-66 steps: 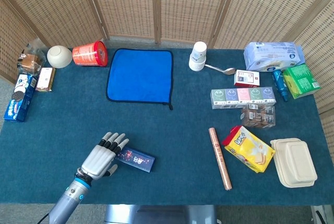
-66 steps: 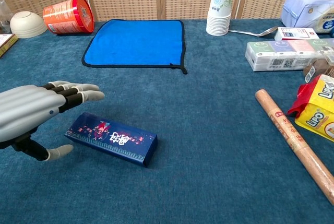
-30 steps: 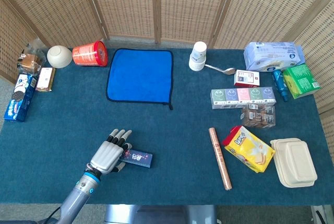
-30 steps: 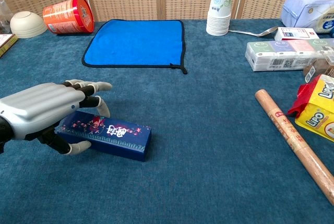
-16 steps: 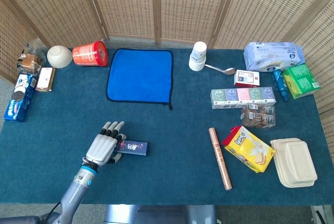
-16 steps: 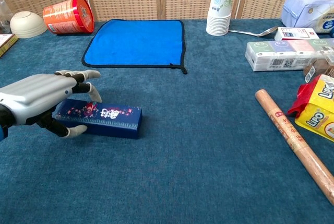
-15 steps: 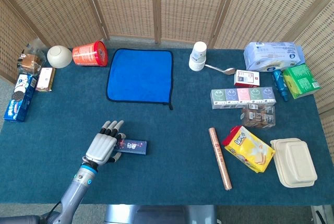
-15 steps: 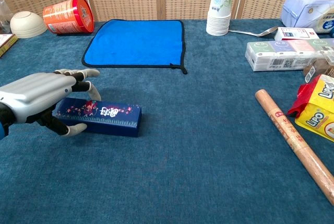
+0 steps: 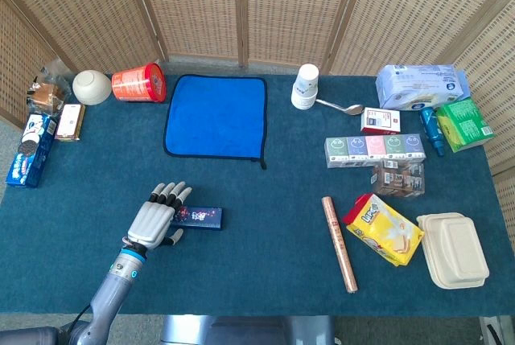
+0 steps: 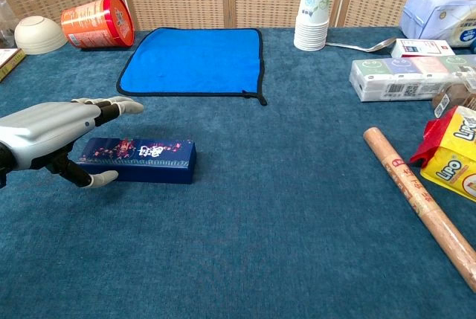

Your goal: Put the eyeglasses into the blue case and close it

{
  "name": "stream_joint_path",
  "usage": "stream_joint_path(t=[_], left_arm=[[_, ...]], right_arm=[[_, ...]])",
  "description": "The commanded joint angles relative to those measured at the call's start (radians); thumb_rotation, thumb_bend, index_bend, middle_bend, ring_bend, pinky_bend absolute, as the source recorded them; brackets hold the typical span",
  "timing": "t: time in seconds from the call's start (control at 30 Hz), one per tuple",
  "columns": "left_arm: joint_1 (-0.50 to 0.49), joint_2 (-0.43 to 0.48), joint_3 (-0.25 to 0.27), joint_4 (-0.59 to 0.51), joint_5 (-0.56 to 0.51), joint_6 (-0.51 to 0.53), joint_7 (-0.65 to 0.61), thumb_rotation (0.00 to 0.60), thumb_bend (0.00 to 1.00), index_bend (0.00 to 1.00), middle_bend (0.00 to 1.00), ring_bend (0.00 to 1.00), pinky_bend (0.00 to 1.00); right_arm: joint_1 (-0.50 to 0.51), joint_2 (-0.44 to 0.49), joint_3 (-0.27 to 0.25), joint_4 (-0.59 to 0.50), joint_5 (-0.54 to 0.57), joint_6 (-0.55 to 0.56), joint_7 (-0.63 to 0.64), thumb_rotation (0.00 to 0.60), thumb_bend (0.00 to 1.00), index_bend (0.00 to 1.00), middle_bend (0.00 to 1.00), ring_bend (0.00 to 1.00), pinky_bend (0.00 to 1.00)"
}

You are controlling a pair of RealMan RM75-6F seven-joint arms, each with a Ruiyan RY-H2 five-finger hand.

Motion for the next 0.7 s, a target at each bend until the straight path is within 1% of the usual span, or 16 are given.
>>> stream_joint_path(t=[0.03,0.13,0.23,0.4,0.47,0.57,0.7], left_arm=[[0.008,0.012,0.007,-0.014,0.011,0.011,-0.014,0.531,0.31,0.00,0.00,0.00,0.00],[0.028,0.036,0.018,-0.040,0.042,0.043,-0.051,0.531,0.31,0.00,0.00,0.00,0.00],[0.061,0.074,0.036,-0.076,0.088,0.096,-0.092,0.534,0.31,0.00,0.00,0.00,0.00],[0.126,0.140,0.078,-0.123,0.185,0.193,-0.167,0.536,0.31,0.00,0.00,0.00,0.00],[0.167,0.178,0.103,-0.144,0.230,0.251,-0.203,0.533,0.31,0.00,0.00,0.00,0.00],[0.203,0.212,0.127,-0.152,0.276,0.298,-0.244,0.535,0.31,0.00,0.00,0.00,0.00],[0.245,0.248,0.147,-0.153,0.310,0.347,-0.286,0.533,0.31,0.01,0.00,0.00,0.00]], right_arm=[[0.004,0.001,-0.001,-0.005,-0.002,-0.006,-0.005,0.600,0.31,0.00,0.00,0.00,0.16],[0.015,0.003,-0.003,-0.012,-0.005,-0.022,-0.013,0.600,0.31,0.00,0.00,0.00,0.16],[0.028,0.003,-0.004,-0.017,-0.011,-0.038,-0.020,0.600,0.31,0.00,0.00,0.00,0.16],[0.055,0.009,-0.008,-0.024,-0.026,-0.068,-0.036,0.600,0.31,0.00,0.00,0.00,0.16],[0.076,0.011,-0.010,-0.030,-0.038,-0.091,-0.050,0.600,0.31,0.00,0.00,0.00,0.16],[0.093,0.015,-0.014,-0.038,-0.048,-0.111,-0.065,0.600,0.31,0.00,0.00,0.00,0.16],[0.115,0.019,-0.022,-0.048,-0.068,-0.131,-0.084,0.600,0.31,0.00,0.01,0.00,0.16]])
